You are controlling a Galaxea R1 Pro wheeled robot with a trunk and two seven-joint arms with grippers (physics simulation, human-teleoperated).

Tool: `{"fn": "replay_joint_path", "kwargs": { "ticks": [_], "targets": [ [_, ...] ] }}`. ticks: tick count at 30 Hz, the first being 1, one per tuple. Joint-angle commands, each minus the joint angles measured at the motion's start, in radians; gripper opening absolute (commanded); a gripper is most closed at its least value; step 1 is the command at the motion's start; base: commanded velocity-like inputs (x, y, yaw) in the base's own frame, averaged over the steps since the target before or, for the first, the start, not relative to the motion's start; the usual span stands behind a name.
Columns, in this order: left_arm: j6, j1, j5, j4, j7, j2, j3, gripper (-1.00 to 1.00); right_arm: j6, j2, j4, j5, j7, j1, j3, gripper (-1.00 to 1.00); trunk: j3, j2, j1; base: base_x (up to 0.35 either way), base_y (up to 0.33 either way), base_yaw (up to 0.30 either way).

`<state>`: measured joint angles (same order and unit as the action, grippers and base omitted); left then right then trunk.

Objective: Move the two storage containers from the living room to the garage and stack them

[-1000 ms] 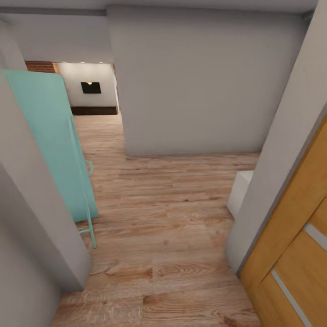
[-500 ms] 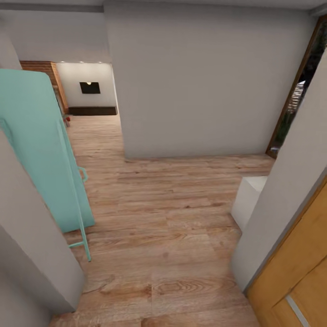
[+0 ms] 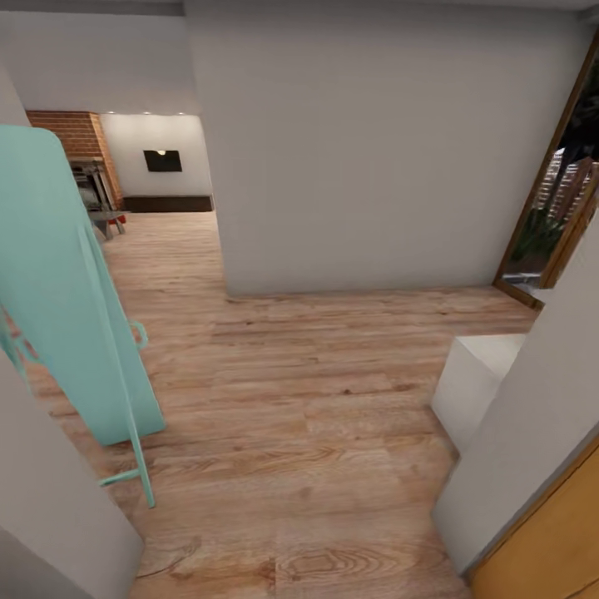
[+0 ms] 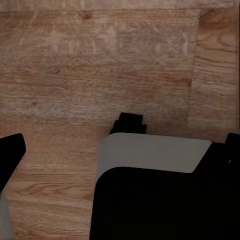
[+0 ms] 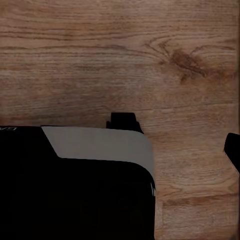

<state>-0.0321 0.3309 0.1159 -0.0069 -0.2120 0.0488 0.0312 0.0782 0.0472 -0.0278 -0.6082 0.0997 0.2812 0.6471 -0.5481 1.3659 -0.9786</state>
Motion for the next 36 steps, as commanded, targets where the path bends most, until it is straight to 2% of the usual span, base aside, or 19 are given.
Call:
{"fn": "replay_joint_path", "kwargs": {
  "ticks": [1,36],
  "targets": [
    [-0.003,0.000,0.010,-0.001,-0.003,0.000,0.004,1.00,0.005,0.000,-0.003,-0.008,0.001,0.001,0.008,1.00,-0.001,0.000,-0.001,0.321,0.000,0.000],
    [-0.008,0.001,0.010,-0.001,-0.003,0.000,0.004,1.00,0.003,0.000,-0.003,-0.004,0.001,0.001,0.008,1.00,-0.001,0.000,-0.001,0.321,0.000,0.000]
  ]
}}
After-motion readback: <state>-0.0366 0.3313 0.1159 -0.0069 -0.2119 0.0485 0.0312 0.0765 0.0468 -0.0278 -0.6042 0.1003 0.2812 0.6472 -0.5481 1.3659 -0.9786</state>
